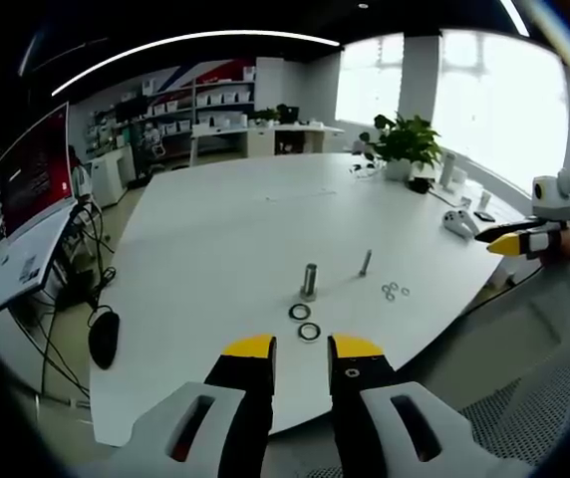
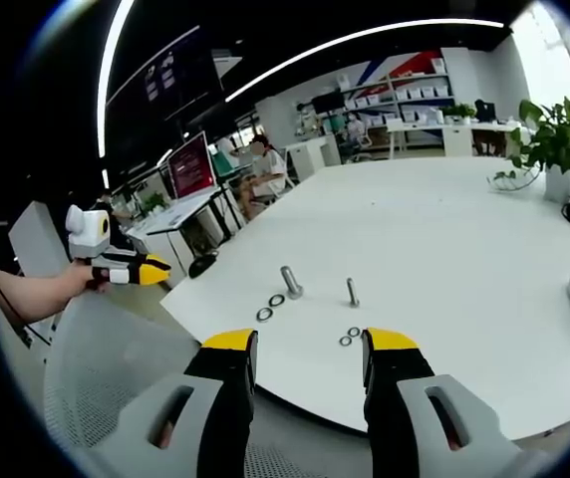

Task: Place the washer onto the threaded stud by aligning its center hole with the stud, sliding it down to the base, and recovering from edge contact or off-axis alignment until the washer reaches the visible bottom stop.

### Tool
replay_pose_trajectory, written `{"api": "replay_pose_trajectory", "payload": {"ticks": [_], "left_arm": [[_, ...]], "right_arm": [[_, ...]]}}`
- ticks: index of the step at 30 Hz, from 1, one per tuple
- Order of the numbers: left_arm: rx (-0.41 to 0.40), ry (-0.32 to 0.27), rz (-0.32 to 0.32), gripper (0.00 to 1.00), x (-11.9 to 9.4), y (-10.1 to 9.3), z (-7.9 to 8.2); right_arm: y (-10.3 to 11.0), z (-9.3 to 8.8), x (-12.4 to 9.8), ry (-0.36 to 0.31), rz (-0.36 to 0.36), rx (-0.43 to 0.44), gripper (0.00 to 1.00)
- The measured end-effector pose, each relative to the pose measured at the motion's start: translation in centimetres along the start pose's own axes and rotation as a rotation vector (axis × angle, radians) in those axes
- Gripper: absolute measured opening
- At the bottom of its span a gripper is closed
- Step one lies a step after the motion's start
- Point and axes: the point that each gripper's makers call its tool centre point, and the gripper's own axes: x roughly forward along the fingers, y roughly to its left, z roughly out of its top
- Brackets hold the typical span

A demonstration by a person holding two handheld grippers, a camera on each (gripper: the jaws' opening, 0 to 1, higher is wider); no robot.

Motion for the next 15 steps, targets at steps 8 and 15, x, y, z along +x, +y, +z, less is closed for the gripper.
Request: {"api": "replay_pose_trajectory", "payload": {"ticks": [8,15], "left_arm": [[0.003,0.01,-0.001,0.18,0.1,-0.06,-0.16],[0.001,0.011,0.0,0.18,0.1,-0.08,-0.15]], "right_arm": [[-0.17,-0.02,-0.01,0.002,-0.006,0.002,0.44],[-0.25,0.02,0.01,0.001,-0.009,0.005,0.44]]}}
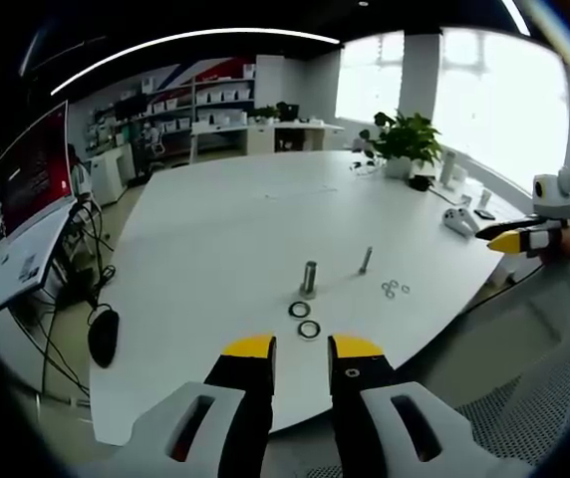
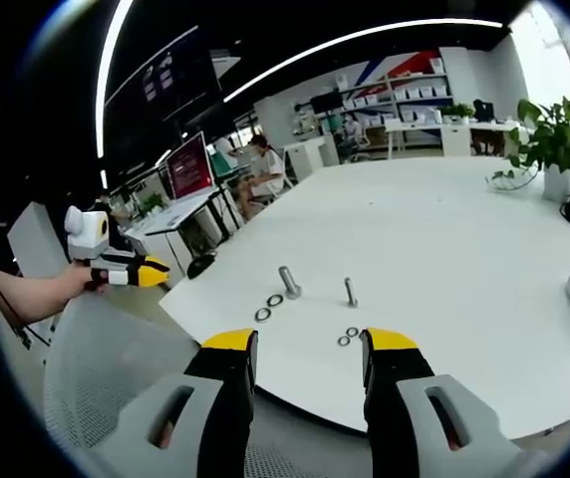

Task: Place the washer onto the threaded stud by aligning its center hole with the stud, sliding it down to the base, and recovering from edge contact or off-axis alignment until the washer reaches the visible bottom stop.

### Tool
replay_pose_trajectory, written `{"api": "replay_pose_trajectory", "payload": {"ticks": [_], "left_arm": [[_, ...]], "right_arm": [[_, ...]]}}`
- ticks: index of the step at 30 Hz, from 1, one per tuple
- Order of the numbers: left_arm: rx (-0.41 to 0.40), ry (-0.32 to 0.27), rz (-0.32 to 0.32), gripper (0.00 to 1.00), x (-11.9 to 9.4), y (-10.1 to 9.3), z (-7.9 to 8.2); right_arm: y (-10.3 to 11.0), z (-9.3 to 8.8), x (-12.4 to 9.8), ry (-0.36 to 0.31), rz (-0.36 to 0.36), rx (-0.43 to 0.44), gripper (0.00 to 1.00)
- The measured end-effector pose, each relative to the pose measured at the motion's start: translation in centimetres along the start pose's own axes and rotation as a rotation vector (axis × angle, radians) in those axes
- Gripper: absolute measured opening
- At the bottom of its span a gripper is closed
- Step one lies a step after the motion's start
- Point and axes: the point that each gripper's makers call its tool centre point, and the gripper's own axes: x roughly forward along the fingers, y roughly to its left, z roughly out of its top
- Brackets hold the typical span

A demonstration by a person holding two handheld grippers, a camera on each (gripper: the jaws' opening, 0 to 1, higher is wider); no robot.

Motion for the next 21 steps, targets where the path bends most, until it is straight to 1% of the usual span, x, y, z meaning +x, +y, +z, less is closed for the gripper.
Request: {"api": "replay_pose_trajectory", "payload": {"ticks": [21], "left_arm": [[0.014,0.042,-0.016,0.2,0.32,-0.35,-0.73]], "right_arm": [[0.17,-0.16,0.02,0.007,0.01,-0.002,0.44]]}}
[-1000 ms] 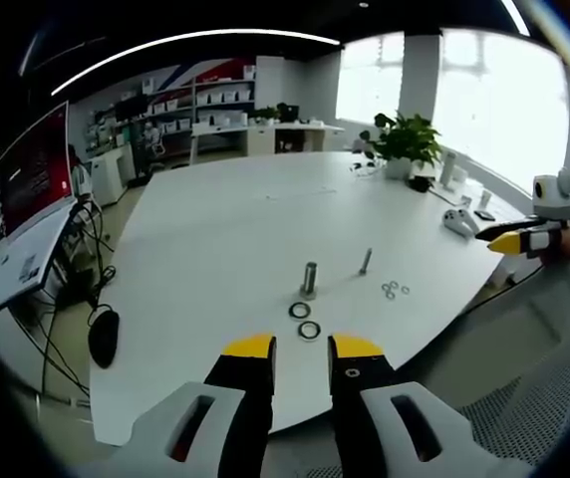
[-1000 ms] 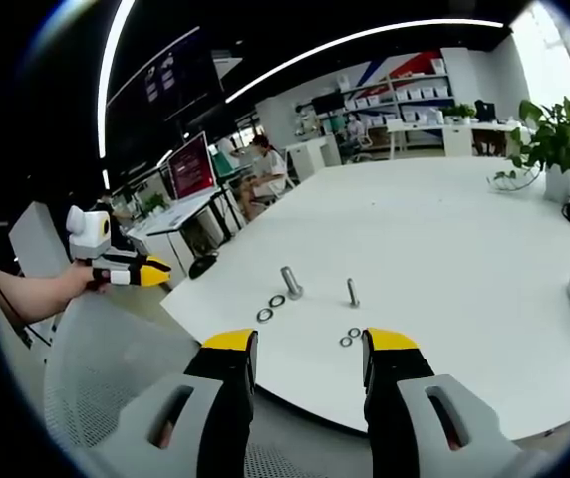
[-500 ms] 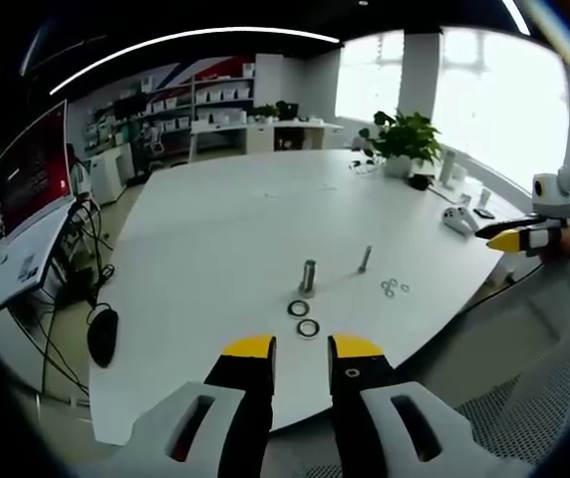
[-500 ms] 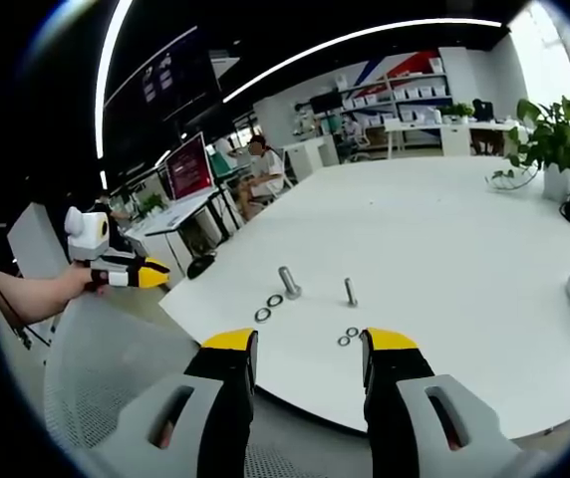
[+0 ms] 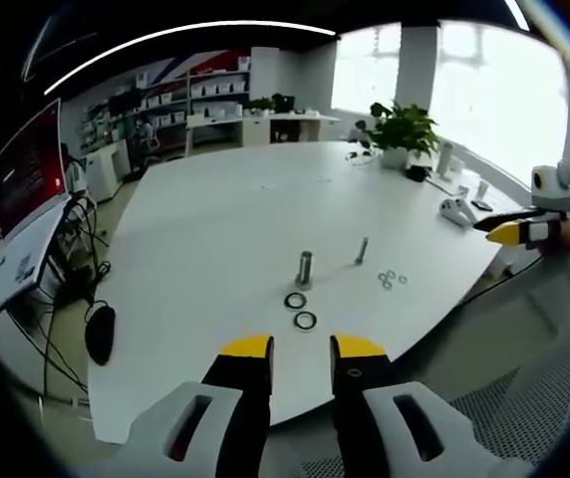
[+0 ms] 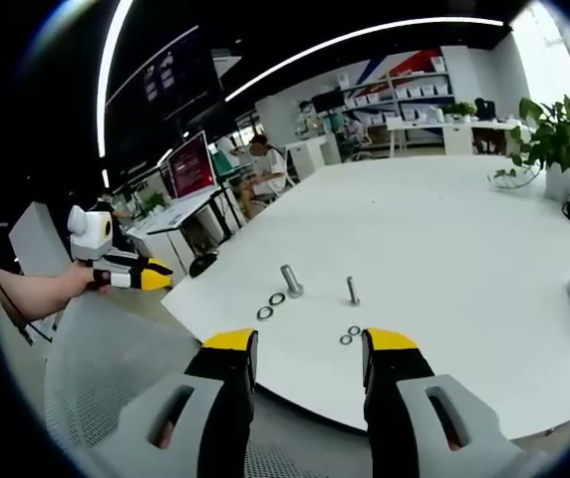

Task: Place the washer onto the threaded stud by aligning its center hole with the stud, sliding it down to the base, and recovering from edge contact or off-axis alignment until the washer reaches the visible bottom stop.

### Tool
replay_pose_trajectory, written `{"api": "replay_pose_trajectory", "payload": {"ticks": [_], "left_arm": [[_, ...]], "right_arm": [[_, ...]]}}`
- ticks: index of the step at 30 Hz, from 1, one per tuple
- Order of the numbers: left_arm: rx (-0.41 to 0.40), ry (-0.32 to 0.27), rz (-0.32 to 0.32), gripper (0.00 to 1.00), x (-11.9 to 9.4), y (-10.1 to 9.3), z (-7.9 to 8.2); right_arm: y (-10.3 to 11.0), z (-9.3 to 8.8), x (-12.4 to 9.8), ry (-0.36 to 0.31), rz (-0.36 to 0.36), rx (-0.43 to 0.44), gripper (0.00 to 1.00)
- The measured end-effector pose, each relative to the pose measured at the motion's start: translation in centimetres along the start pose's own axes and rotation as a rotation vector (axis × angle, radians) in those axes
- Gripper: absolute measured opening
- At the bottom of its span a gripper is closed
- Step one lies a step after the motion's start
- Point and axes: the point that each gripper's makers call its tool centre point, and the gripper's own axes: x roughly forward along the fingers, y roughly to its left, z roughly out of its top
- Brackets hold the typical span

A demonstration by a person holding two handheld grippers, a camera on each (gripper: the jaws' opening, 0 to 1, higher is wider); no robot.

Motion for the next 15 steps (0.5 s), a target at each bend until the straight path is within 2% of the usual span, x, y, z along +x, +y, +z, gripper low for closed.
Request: {"api": "replay_pose_trajectory", "payload": {"ticks": [15], "left_arm": [[-0.007,-0.01,-0.002,0.2,-0.07,0.03,0.15]], "right_arm": [[-0.05,0.0,0.02,0.001,-0.004,-0.002,0.43]]}}
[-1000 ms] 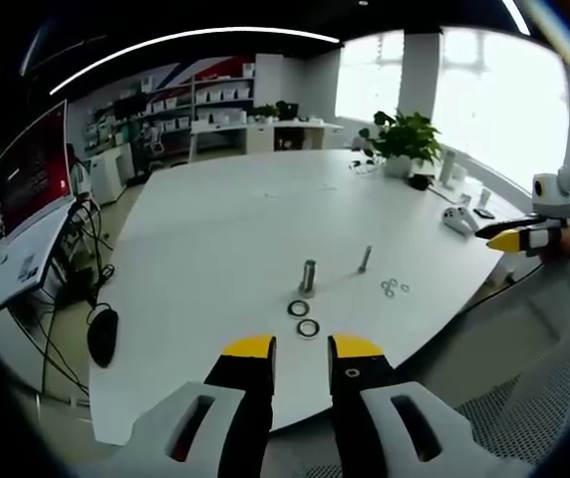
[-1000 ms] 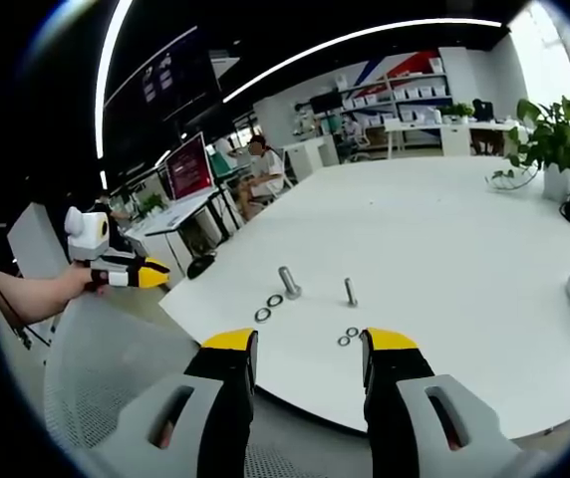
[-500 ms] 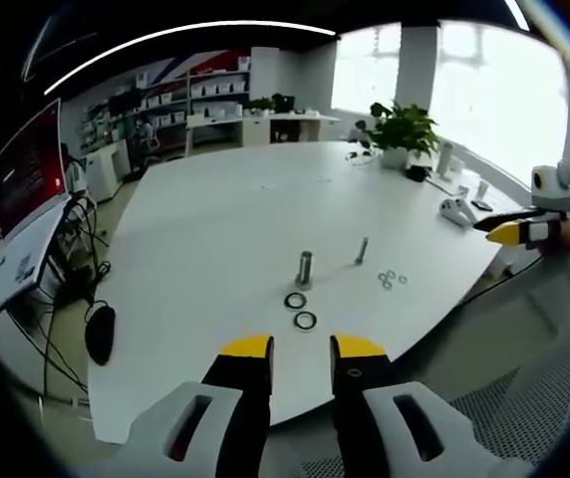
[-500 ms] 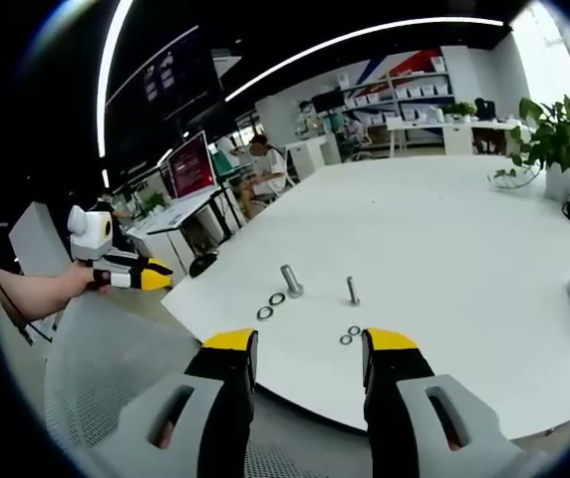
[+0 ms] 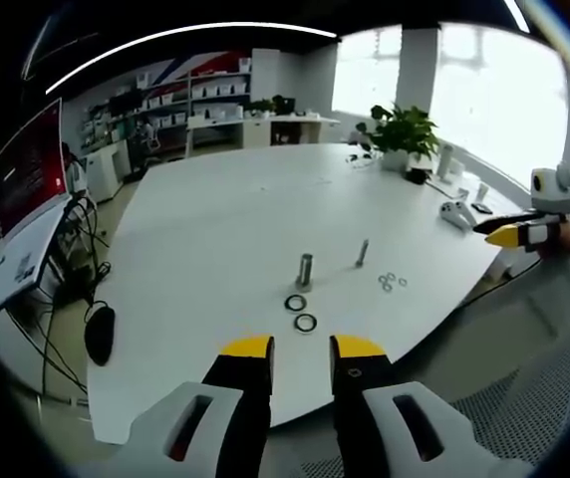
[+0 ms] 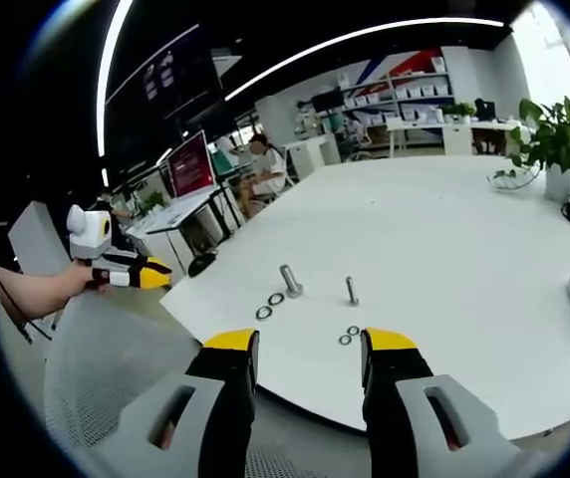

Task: Place the washer onto the threaded stud by aligning its center hole with the stud, sliding it down to the base, and recovering from edge contact or off-axis alignment until the washer reaches the visible bottom stop.

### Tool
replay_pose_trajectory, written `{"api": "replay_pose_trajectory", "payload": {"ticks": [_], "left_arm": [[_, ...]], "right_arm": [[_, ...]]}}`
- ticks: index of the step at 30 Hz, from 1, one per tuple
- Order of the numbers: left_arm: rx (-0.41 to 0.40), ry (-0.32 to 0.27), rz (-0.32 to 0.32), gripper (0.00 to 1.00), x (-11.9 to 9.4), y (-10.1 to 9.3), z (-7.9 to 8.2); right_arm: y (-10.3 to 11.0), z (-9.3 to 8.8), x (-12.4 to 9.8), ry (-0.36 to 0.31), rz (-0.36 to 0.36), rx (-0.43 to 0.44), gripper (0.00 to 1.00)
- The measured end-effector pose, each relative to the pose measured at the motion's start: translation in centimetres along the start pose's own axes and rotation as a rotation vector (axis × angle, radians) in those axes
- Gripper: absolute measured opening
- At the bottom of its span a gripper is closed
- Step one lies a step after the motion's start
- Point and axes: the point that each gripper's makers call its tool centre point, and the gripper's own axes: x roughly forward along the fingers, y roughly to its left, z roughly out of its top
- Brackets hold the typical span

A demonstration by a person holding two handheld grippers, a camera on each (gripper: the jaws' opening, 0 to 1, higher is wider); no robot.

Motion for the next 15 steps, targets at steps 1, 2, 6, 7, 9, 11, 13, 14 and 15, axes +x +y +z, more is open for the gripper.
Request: {"api": "replay_pose_trajectory", "payload": {"ticks": [1,2,6,7,9,11,13,14,15], "left_arm": [[0.001,0.002,0.0,0.2,0.01,0.0,-0.03],[0.002,0.003,-0.001,0.2,0.02,-0.05,-0.05],[0.003,0.005,0.0,0.2,0.02,-0.02,-0.12],[0.003,0.003,0.0,0.2,0.01,-0.02,-0.07],[0.001,-0.001,0.0,0.2,-0.05,-0.08,0.03],[0.002,-0.002,0.0,0.2,-0.06,-0.05,0.04],[0.001,-0.003,0.002,0.2,-0.06,0.05,0.03],[0.0,-0.006,0.002,0.2,-0.07,0.07,0.07],[-0.001,-0.007,0.002,0.2,-0.09,0.08,0.1]], "right_arm": [[0.01,-0.02,0.0,0.001,0.0,0.0,0.43],[0.01,-0.02,-0.01,0.001,0.0,0.001,0.43],[-0.05,-0.03,-0.05,-0.001,-0.003,0.005,0.43],[-0.05,-0.04,-0.05,-0.001,-0.003,0.005,0.43],[-0.06,-0.04,-0.05,-0.001,-0.003,0.005,0.43],[-0.04,-0.07,-0.04,0.001,-0.004,0.006,0.43],[-0.03,-0.1,-0.01,0.003,-0.005,0.003,0.43],[-0.03,-0.11,-0.01,0.004,-0.005,0.003,0.43],[-0.02,-0.14,0.0,0.006,-0.005,0.003,0.43]]}}
